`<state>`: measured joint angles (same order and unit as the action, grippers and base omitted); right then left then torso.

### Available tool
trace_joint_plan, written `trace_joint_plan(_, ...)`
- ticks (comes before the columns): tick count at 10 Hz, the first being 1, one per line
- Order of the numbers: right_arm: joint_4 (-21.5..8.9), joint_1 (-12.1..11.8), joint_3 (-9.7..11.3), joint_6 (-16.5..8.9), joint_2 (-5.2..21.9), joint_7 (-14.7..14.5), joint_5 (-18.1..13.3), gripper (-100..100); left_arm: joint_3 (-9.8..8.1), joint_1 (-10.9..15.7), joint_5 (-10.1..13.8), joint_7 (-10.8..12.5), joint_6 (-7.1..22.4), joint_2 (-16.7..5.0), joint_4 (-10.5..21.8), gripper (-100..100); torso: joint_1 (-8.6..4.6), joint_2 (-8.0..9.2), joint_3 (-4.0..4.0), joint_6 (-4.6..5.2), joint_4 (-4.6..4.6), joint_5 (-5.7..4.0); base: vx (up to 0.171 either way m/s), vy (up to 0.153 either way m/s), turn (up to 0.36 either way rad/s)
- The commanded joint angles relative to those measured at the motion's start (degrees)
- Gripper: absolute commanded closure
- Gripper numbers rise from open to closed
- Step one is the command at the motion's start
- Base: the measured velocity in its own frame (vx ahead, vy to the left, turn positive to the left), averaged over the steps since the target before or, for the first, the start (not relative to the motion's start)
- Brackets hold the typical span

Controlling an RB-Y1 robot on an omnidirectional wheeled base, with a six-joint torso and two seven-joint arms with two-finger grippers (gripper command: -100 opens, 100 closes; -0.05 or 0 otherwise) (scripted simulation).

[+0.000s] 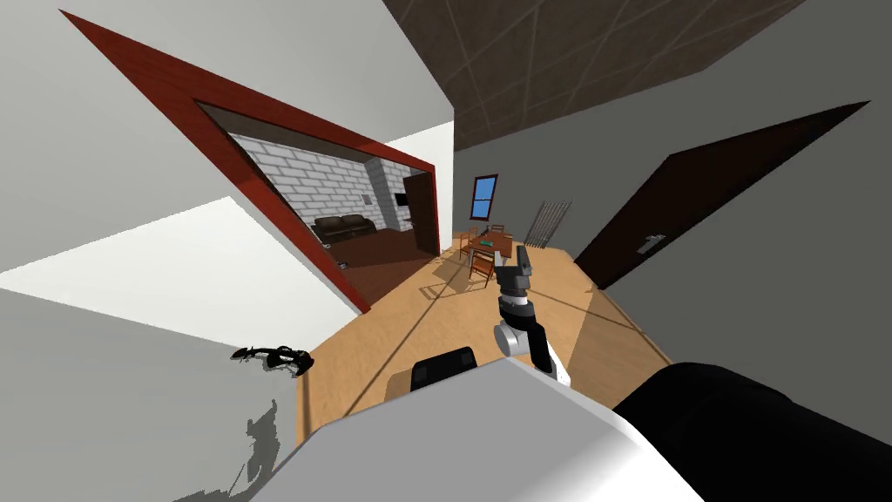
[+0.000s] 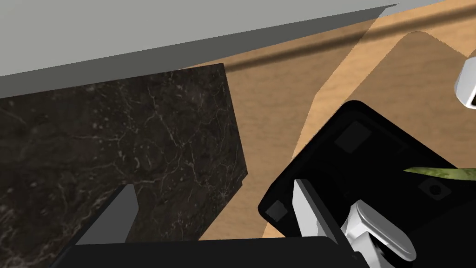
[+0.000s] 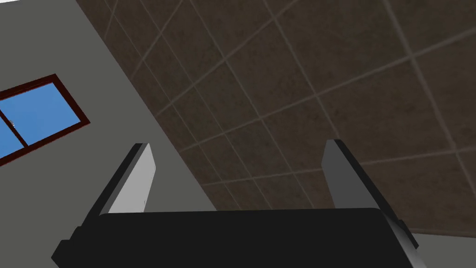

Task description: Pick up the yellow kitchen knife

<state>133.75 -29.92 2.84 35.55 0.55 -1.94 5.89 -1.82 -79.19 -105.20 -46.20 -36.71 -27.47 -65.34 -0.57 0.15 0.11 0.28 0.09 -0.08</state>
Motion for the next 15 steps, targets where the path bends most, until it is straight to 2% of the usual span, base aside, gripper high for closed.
trace_joint_plan(1, 0.0, 0.0, 0.0, 0.0, 0.0, 0.0, 0.0, 0, -0.08, -2.8, -2.9, -2.4, 0.2, 0.1, 1.9, -100, 0.00, 0.00, 0.00, 0.00, 0.00, 0.00, -0.037, -0.050, 0.486)
trace_joint_plan(2, 0.0, 0.0, 0.0, 0.0, 0.0, 0.0, 0.0, 0, -0.08, -2.8, -2.9, -2.4, 0.2, 0.1, 1.9, -100, -0.07, 0.03, 0.01, 0.01, 0.00, -0.02, -0.036, -0.044, 0.416)
trace_joint_plan(3, 0.0, 0.0, 0.0, 0.0, 0.0, 0.0, 0.0, 0, -0.12, -4.4, -5.2, -3.9, 0.1, 0.0, 3.6, -100, -0.09, 0.01, 0.01, 0.03, 0.00, -0.03, -0.047, -0.048, 0.432)
trace_joint_plan(4, 0.0, 0.0, 0.0, 0.0, 0.0, 0.0, 0.0, 0, -0.12, -4.4, -5.2, -3.9, 0.1, 0.0, 3.1, -100, -0.11, 0.03, 0.01, 0.03, 0.00, -0.04, -0.043, -0.037, 0.379)
trace_joint_plan(5, 0.0, 0.0, 0.0, 0.0, 0.0, 0.0, 0.0, 0, -0.13, -5.7, -7.3, -5.2, 0.1, 0.0, 5.1, -100, -0.07, 0.01, 0.02, 0.06, 0.02, -0.01, -0.045, -0.043, 0.439)
trace_joint_plan(6, 0.0, 0.0, 0.0, 0.0, 0.0, 0.0, 0.0, 0, -0.13, -5.7, -7.3, -5.2, 0.1, 0.0, 5.2, -100, -0.11, 0.03, 0.01, 0.03, 0.00, -0.03, -0.041, -0.037, 0.410)
trace_joint_plan(7, 0.0, 0.0, 0.0, 0.0, 0.0, 0.0, 0.0, 0, -0.12, -6.8, -9.2, -6.3, 0.1, 0.0, 6.6, -100, -0.09, -0.01, 0.00, 0.07, 0.01, -0.02, -0.054, -0.040, 0.429)
trace_joint_plan(8, 0.0, 0.0, 0.0, 0.0, 0.0, 0.0, 0.0, 0, -0.12, -6.8, -9.2, -6.3, 0.1, 0.0, 6.6, -100, -0.11, 0.02, 0.01, 0.05, 0.01, -0.02, -0.044, -0.030, 0.428)
trace_joint_plan(9, 0.0, 0.0, 0.0, 0.0, 0.0, 0.0, 0.0, 0, -0.10, -7.6, -10.7, -7.4, 0.1, 0.2, 7.6, -100, -0.07, -0.02, 0.00, 0.08, 0.01, -0.01, -0.049, -0.034, 0.420)
trace_joint_plan(10, 0.0, 0.0, 0.0, 0.0, 0.0, 0.0, 0.0, 0, -0.10, -7.6, -10.7, -7.4, 0.1, 0.2, 7.6, -100, -0.12, -0.02, -0.01, 0.07, 0.00, -0.03, -0.044, -0.028, 0.400)
trace_joint_plan(12, 0.0, 0.0, 0.0, 0.0, 0.0, 0.0, 0.0, 0, -0.03, -8.3, -13.0, -8.9, 0.2, 0.6, 9.1, -100, -0.09, -0.04, -0.02, 0.08, 0.00, -0.02, -0.064, -0.028, 0.431)
trace_joint_plan(15, 0.0, 0.0, 0.0, 0.0, 0.0, 0.0, 0.0, 0, 0.04, -8.1, -14.2, -9.8, 0.4, 1.1, 9.5, -100, -0.03, -0.05, -0.02, 0.13, 0.01, 0.00, -0.056, -0.011, 0.302)
